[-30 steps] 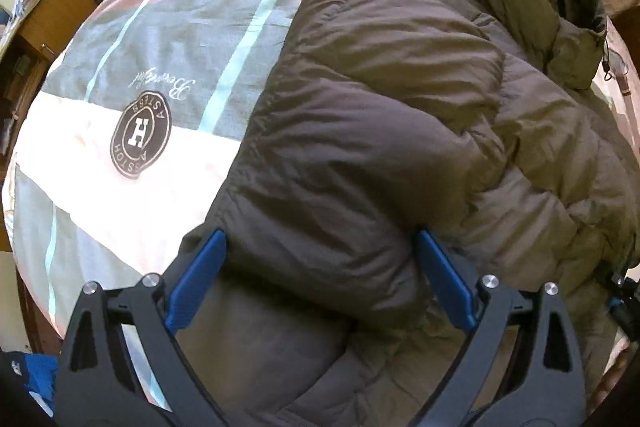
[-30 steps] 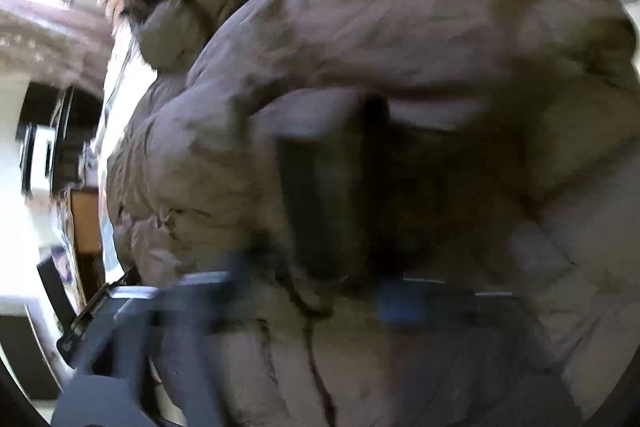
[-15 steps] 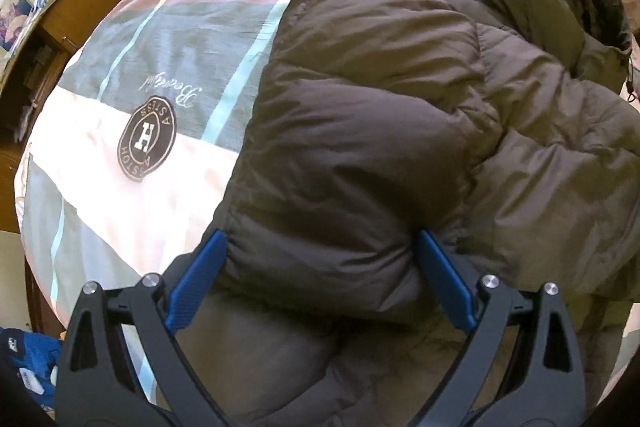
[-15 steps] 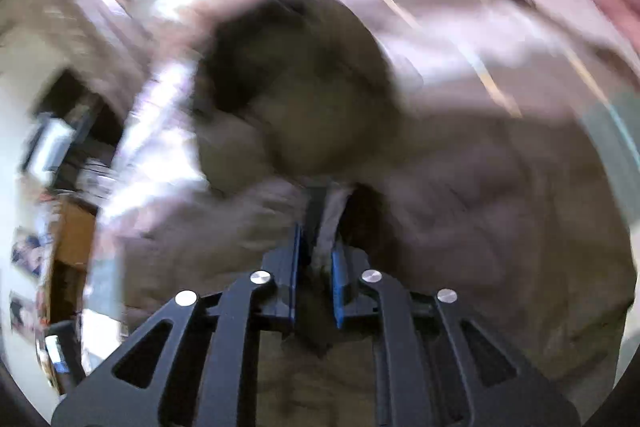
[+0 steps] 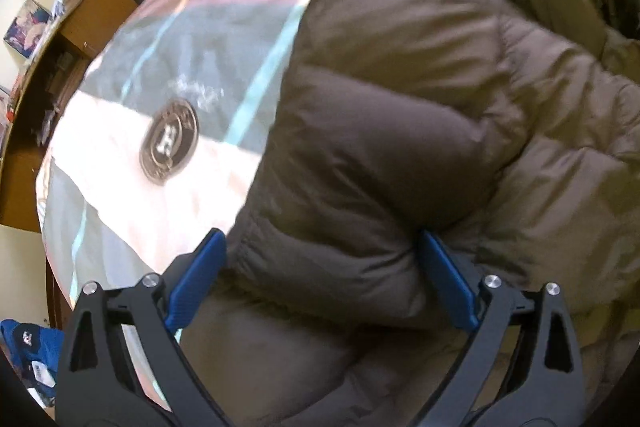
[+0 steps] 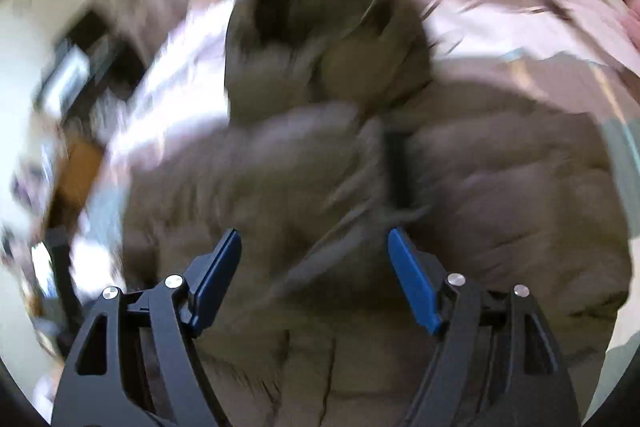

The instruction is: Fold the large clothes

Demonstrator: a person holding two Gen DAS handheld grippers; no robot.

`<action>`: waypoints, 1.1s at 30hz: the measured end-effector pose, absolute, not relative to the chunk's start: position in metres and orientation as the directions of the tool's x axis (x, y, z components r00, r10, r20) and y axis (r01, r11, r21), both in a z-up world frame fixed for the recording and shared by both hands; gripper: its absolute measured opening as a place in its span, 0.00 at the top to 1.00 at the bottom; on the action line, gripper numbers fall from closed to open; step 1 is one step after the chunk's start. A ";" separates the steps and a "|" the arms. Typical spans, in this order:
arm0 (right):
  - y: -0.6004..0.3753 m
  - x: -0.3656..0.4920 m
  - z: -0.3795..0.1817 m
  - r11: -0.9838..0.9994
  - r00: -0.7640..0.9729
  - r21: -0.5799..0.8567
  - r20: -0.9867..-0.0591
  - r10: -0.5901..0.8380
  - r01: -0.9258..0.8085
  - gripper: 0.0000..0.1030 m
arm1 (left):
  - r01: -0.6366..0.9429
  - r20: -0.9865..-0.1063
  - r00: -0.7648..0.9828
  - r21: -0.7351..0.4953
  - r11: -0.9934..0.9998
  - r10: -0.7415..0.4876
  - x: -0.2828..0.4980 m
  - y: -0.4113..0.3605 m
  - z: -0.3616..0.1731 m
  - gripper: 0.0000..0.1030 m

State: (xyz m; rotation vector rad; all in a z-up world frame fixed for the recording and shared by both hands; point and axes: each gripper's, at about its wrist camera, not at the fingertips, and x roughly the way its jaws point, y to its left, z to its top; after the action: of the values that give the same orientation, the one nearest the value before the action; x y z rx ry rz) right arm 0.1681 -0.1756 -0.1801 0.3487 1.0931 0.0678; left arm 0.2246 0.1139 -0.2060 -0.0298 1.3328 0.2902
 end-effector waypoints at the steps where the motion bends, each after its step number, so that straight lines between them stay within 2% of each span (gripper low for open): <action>1: -0.166 0.170 -0.193 0.955 0.423 0.273 -0.884 0.199 0.120 0.26 | -0.234 -0.961 0.198 0.145 0.961 0.193 0.225 0.117 -0.210 0.02; 4: -0.159 0.172 -0.223 0.968 0.356 0.206 -0.923 0.143 0.145 0.26 | -0.267 -0.968 0.186 0.114 0.957 0.167 0.228 0.128 -0.218 0.02; 8: -0.178 0.172 -0.208 0.945 0.377 0.267 -0.908 0.182 0.189 0.26 | -0.283 -0.968 0.191 0.106 0.953 0.165 0.227 0.127 -0.199 0.03; 10: -0.191 0.156 -0.189 0.935 0.415 0.300 -0.887 0.202 0.187 0.26 | -0.226 -0.957 0.265 0.058 0.972 0.119 0.218 0.118 -0.174 0.03; 13: -0.209 0.127 -0.175 0.935 0.384 0.295 -0.901 0.203 0.198 0.26 | -0.104 -0.941 0.318 0.082 0.991 0.111 0.195 0.102 -0.151 0.03; 17: -0.211 0.080 -0.194 0.904 0.263 0.347 -0.923 0.281 0.251 0.26 | 0.030 -0.969 0.237 0.073 0.997 0.064 0.160 0.086 -0.166 0.03; 19: -0.195 0.060 -0.208 0.932 0.203 0.292 -0.947 0.250 0.215 0.26 | 0.093 -0.979 0.187 0.096 0.991 0.078 0.147 0.079 -0.182 0.03; 22: -0.174 0.043 -0.244 0.982 0.053 0.149 -0.988 0.144 0.116 0.26 | 0.163 -0.976 0.133 0.191 0.968 0.170 0.130 0.069 -0.213 0.02; 25: -0.153 0.016 -0.256 0.991 -0.033 -0.050 -0.998 -0.054 -0.122 0.05 | 0.212 -0.971 0.107 0.232 0.949 0.214 0.116 0.080 -0.231 0.02; 27: -0.146 -0.005 -0.262 0.959 -0.075 -0.141 -0.984 -0.164 -0.246 0.01 | 0.213 -0.977 0.090 0.209 0.954 0.194 0.111 0.090 -0.234 0.02; 29: -0.152 -0.027 -0.274 0.950 -0.152 -0.119 -0.974 -0.168 -0.288 0.01 | 0.194 -0.985 0.069 0.172 0.966 0.161 0.105 0.100 -0.235 0.02; 30: -0.161 -0.032 -0.275 0.962 -0.161 -0.079 -0.979 -0.124 -0.262 0.01 | 0.187 -0.987 0.056 0.156 0.970 0.148 0.101 0.104 -0.236 0.02; 33: -0.180 -0.041 -0.276 0.969 -0.189 -0.040 -0.978 -0.087 -0.243 0.01 | 0.192 -0.985 0.060 0.169 0.967 0.160 0.090 0.103 -0.237 0.02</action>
State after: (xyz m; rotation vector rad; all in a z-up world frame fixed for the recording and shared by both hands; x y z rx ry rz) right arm -0.0414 -0.1800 -0.2760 -0.2465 1.7617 0.1421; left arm 0.0904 0.1032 -0.2373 0.2838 1.5174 -0.0243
